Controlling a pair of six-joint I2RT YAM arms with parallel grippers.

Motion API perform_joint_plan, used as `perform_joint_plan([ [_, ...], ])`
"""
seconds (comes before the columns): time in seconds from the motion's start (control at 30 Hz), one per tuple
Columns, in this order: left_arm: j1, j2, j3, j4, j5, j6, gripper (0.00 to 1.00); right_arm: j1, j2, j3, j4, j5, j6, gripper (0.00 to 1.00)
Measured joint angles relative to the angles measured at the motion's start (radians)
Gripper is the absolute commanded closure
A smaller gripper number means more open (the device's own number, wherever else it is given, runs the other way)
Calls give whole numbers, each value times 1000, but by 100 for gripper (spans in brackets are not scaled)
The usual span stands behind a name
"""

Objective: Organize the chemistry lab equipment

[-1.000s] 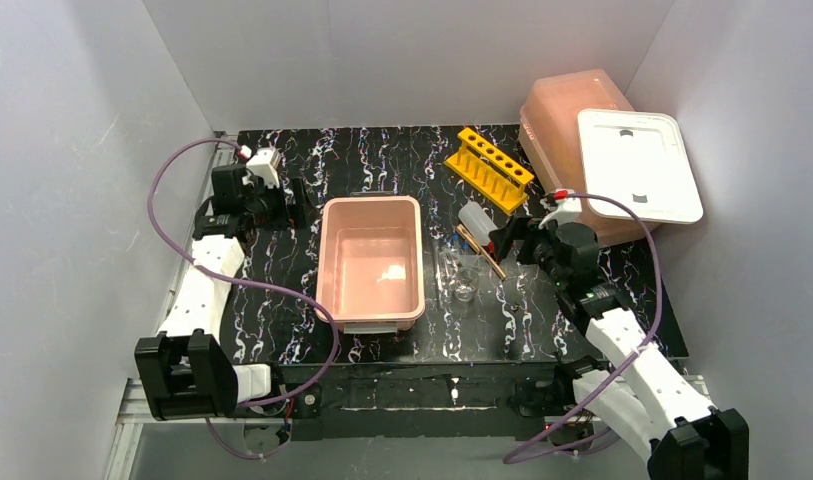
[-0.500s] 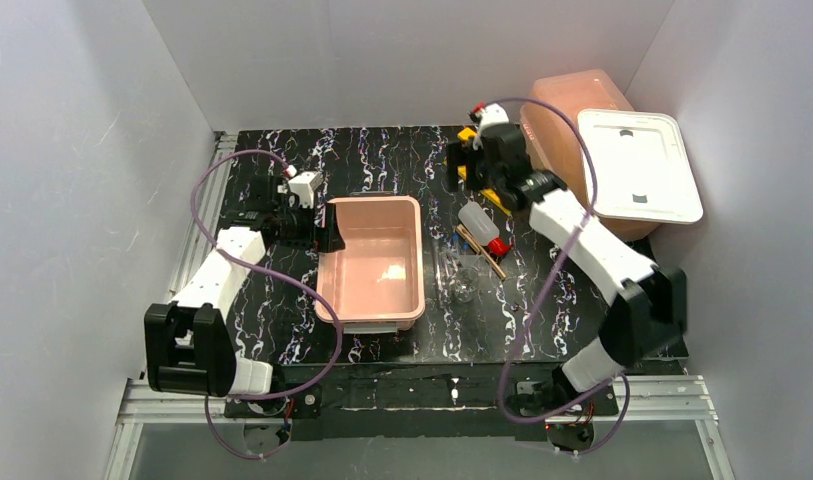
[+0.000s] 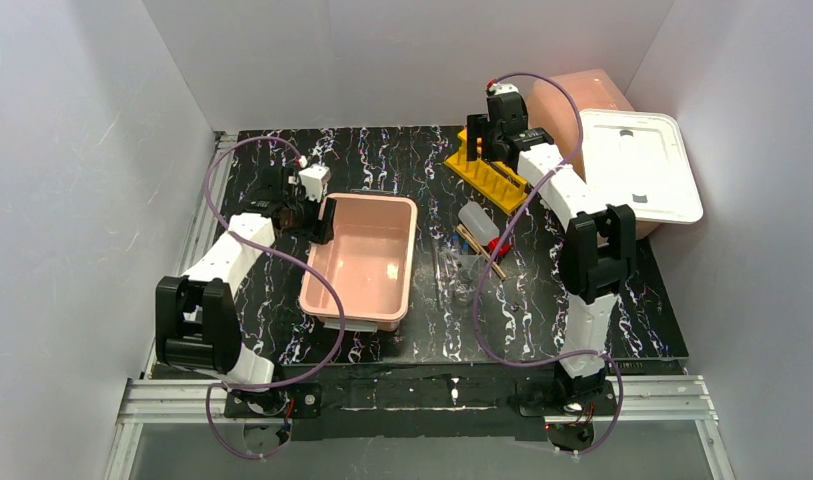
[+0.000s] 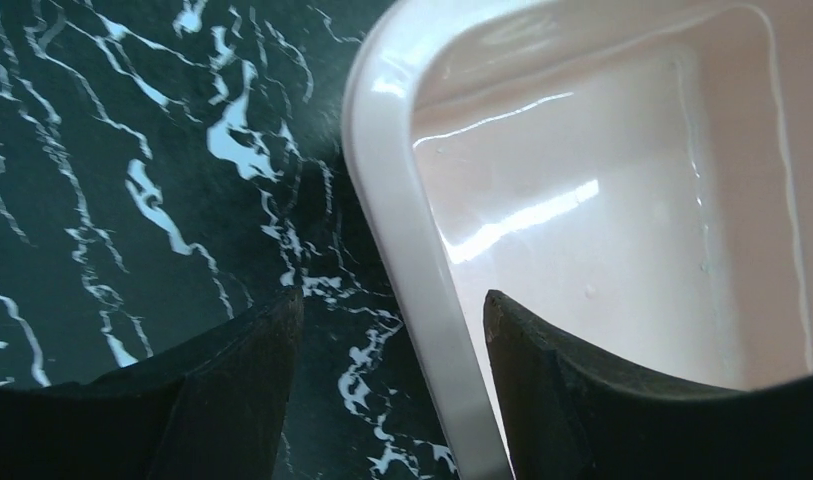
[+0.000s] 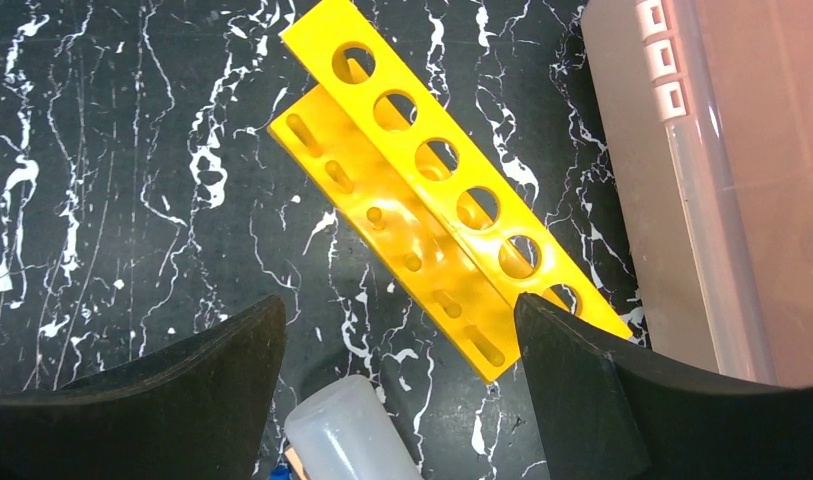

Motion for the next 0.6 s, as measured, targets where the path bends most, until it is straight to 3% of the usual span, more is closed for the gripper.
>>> perform_joint_plan([
  [0.4, 2, 146, 182, 95, -194, 142, 44, -38, 149, 140, -16, -27, 6, 12],
  [0.6, 35, 205, 194, 126, -241, 198, 37, -45, 201, 155, -51, -34, 35, 15],
])
